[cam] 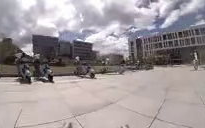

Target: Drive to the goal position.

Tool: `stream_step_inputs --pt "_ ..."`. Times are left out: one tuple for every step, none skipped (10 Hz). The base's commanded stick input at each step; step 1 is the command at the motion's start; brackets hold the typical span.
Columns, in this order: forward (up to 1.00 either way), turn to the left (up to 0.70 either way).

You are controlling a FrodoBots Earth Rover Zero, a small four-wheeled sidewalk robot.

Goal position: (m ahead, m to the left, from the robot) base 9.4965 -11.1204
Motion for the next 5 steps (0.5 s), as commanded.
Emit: stream_step_inputs --pt "0.70 -0.35" --pt "0.70 -0.35" --pt "0.70 -0.35" --pt "0.70 -0.35" --pt "0.70 -0.35"
